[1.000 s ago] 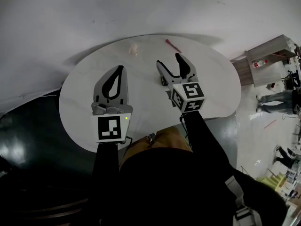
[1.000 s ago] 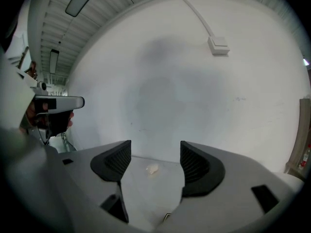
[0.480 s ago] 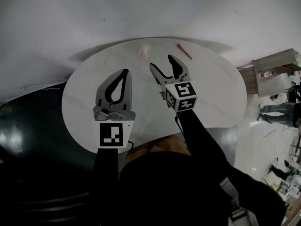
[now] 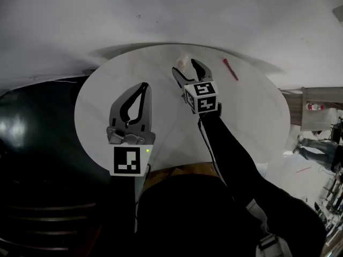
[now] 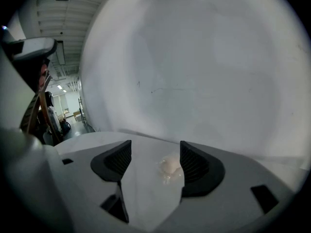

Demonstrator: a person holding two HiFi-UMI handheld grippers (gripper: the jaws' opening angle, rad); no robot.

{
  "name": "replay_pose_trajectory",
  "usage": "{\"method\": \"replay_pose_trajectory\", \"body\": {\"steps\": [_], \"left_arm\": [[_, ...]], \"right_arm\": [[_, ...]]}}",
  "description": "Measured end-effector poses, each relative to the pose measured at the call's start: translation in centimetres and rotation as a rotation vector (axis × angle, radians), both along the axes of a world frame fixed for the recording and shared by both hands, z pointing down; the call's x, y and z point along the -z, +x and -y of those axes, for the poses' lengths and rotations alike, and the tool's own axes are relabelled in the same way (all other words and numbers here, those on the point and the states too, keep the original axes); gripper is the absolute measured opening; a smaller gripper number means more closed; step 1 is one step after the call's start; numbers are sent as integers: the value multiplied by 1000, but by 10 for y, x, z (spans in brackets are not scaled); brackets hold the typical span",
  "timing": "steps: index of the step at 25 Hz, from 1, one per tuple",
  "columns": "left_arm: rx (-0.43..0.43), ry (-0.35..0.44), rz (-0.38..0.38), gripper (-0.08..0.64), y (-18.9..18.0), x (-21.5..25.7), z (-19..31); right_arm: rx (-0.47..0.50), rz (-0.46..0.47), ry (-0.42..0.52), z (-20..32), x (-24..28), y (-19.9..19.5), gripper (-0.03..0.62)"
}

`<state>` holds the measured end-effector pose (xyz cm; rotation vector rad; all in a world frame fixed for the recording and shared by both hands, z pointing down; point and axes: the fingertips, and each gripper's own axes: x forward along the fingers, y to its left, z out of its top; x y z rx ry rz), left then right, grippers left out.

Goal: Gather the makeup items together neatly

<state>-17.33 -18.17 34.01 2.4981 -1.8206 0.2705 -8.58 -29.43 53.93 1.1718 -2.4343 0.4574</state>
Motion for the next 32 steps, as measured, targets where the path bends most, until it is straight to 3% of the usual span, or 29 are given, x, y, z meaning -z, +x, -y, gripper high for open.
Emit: {"method": "replay_pose_trajectory", "body": {"steps": [5,7,9,18,19,20,21,24,26,28,32], "left_arm": [[30,-35,26,14,-11,-16,4],[40,-48,34,14,-14,-21,6],[53,-61,30,14,-16,-26,7],[65,-75,30,14,-18,-32,5],[62,-75,33,15,-17,-32,6],[60,-72,33,14,-16,-32,6],[59,-69,32,14,-15,-31,6],[68,-75,25,14,-16,-32,4],[73,-71,19,14,-17,-31,4],[76,-70,20,14,-19,-31,3],[80,-70,26,14,-22,-32,-1]], "right_arm": [[-9,-27,-68,18,-35,0,324],[-30,-49,-91,22,-45,4,290],[-52,-87,-109,24,-53,11,26],[-26,-79,-109,21,-54,8,31],[-28,-77,-120,21,-57,7,52],[-32,-79,-128,21,-60,7,125],[-34,-83,-132,20,-61,8,158],[-33,-100,-141,18,-68,8,167],[-29,-113,-153,17,-73,9,167],[-22,-127,-156,15,-76,9,88],[-16,-140,-118,15,-69,12,56]]}}
